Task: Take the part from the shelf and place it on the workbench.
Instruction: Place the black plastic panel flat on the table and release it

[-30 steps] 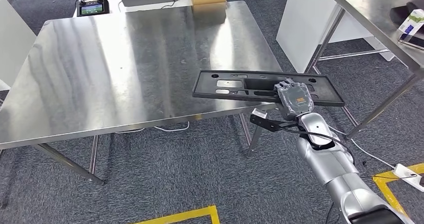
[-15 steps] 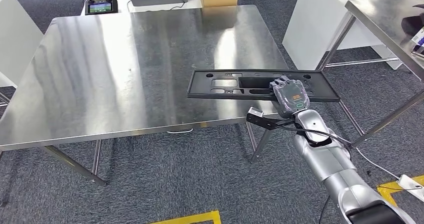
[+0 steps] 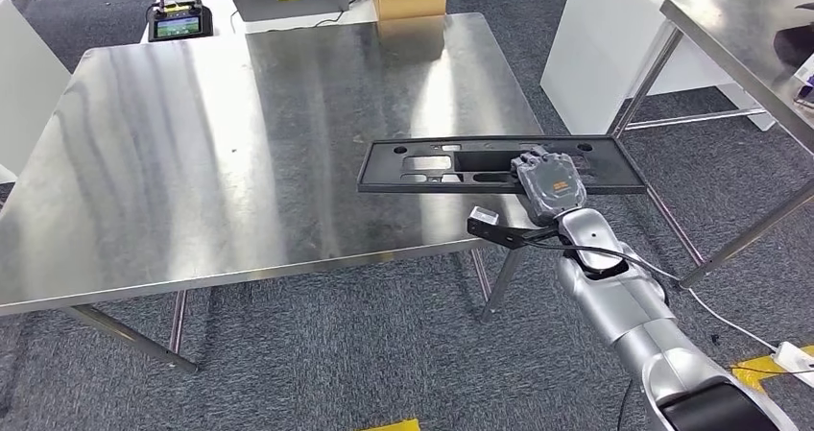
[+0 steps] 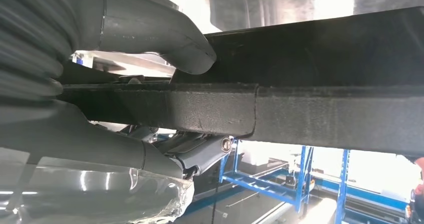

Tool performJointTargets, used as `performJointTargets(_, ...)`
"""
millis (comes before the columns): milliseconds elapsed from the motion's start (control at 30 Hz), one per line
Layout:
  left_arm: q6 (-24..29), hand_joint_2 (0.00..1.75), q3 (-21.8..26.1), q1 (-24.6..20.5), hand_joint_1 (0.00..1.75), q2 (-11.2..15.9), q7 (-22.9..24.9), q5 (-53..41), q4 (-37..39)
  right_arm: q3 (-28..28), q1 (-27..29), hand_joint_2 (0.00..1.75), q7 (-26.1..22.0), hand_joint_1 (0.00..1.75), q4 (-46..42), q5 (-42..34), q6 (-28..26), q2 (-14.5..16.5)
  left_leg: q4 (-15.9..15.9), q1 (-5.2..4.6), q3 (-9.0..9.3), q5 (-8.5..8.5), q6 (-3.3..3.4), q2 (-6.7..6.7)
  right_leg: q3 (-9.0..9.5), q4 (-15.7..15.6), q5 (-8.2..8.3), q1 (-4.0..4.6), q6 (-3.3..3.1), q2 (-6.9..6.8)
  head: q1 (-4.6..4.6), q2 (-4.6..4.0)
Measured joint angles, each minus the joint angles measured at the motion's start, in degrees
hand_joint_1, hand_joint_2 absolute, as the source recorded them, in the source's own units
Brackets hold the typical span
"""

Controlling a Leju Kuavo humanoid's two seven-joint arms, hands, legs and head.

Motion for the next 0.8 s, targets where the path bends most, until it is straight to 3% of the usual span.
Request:
performJointTargets(67,-0.02,0.0,-0.01,-0.06,0.0,0.13,0.02,-0.09,0.0,0.11,-0.13,1.75,0.06,1.75,0.25,0.01,-0.03,0.06,-5.33,-0.29,2.14,2.12,0.52,0.05,0.34,-0.05,-0.51,0.31,0.45,0.07,0.01,0.0)
performJointTargets(133,-0.02,0.0,-0.02,-0.1,0.0,0.18,0.03,-0.17,0.0,0.23,-0.23,1.75,0.08,1.75,0.5,0.04,-0.06,0.08,-6.25,-0.76,2.42,1.7,1.02,0.07,0.34,-0.33,-0.75,0.52,1.11,0.08,-0.02,0.0)
performJointTargets(233,-0.03,0.0,-0.02,-0.07,0.0,0.18,0.03,-0.26,0.0,0.35,-0.18,1.75,0.08,1.75,0.63,0.11,-0.14,0.05,-7.62,-0.58,3.67,1.84,2.08,0.01,0.33,0.1,-1.49,0.78,1.96,-0.08,0.04,0.0)
performJointTargets(300,-0.04,0.0,-0.02,-0.1,0.0,0.2,0.02,-0.35,0.0,0.42,-0.22,1.75,0.1,1.75,0.78,0.14,-0.13,-0.04,-8.24,-0.61,4.68,1.69,2.69,-0.02,-2.98,6.52,-3.75,0.8,1.52,-0.09,0.13,0.0)
performJointTargets(367,-0.06,0.0,-0.02,-0.11,0.0,0.23,0.05,-0.46,0.01,0.58,-0.03,1.75,0.18,1.75,1.02,0.26,-0.1,-0.18,-8.35,-0.82,5.39,1.17,3.15,-0.16,-8.27,14.95,-5.96,0.84,1.27,-0.06,0.21,0.0)
performJointTargets(400,-0.08,0.0,-0.02,-0.09,0.0,0.21,0.08,-0.5,0.01,0.69,0.2,1.75,0.27,1.75,1.09,0.41,-0.09,-0.22,-8.34,-0.91,5.73,0.85,3.19,-0.25,-9.72,16.28,-5.66,0.87,1.58,-0.06,0.23,0.0)
performJointTargets(433,-0.1,0.0,-0.02,-0.08,0.0,0.19,0.12,-0.57,0.02,0.78,0.44,1.75,0.42,1.75,1.13,0.61,-0.1,-0.26,-8.32,-0.98,6.15,0.5,3.15,-0.38,-10.0,15.35,-4.35,0.9,2.07,-0.07,0.25,0.0)
performJointTargets(500,-0.18,0.0,-0.03,-0.07,0.0,0.15,0.15,-0.77,0.02,0.89,0.74,1.75,0.91,1.75,1.12,1.14,-0.03,-0.29,-8.28,-1.07,7.17,-0.35,2.91,-0.56,-7.45,7.72,0.28,0.88,3.02,-0.14,0.28,0.0)
performJointTargets(533,-0.22,0.0,-0.04,-0.08,0.0,0.16,0.16,-0.91,0.02,0.92,0.79,1.75,1.25,1.75,1.1,1.41,0.08,-0.32,-8.13,-1.26,7.57,-0.87,2.67,-0.63,-5.73,3.72,2.24,0.94,3.07,-0.18,0.28,0.0)
performJointTargets(600,-0.29,0.0,-0.05,-0.1,0.0,0.21,0.2,-1.26,0.02,0.96,1.06,1.75,1.93,1.75,0.83,2.05,0.52,-0.44,-7.93,-1.56,7.96,-1.67,2.18,-0.71,-3.84,-0.41,3.88,1.09,2.24,-0.23,0.25,0.0)
performJointTargets(700,-0.38,0.0,-0.07,-0.15,0.0,0.38,0.27,-1.67,0.02,0.87,1.93,1.75,3.02,1.75,-0.07,3.17,0.79,-0.85,-7.68,-1.44,8.16,-2.53,1.3,-0.7,-3.35,-0.8,3.51,0.91,0.62,-0.14,0.26,0.0)
performJointTargets(767,-0.43,0.0,-0.08,-0.2,0.0,0.52,0.28,-1.85,0.04,0.66,2.2,1.75,3.86,1.75,-0.46,4.14,0.61,-1.11,-4.54,-1.15,6.87,-4.38,0.46,-0.5,-2.68,-1.08,3.2,0.45,-0.24,-0.1,0.09,0.0)
performJointTargets(800,-0.45,0.0,-0.09,-0.19,0.0,0.53,0.28,-1.99,0.05,0.55,2.24,1.75,4.3,1.75,-0.46,4.75,0.39,-1.21,-1.13,-0.9,5.12,-5.91,0.05,-0.36,-2.39,-1.11,2.99,0.41,-0.61,-0.09,-0.01,0.0)
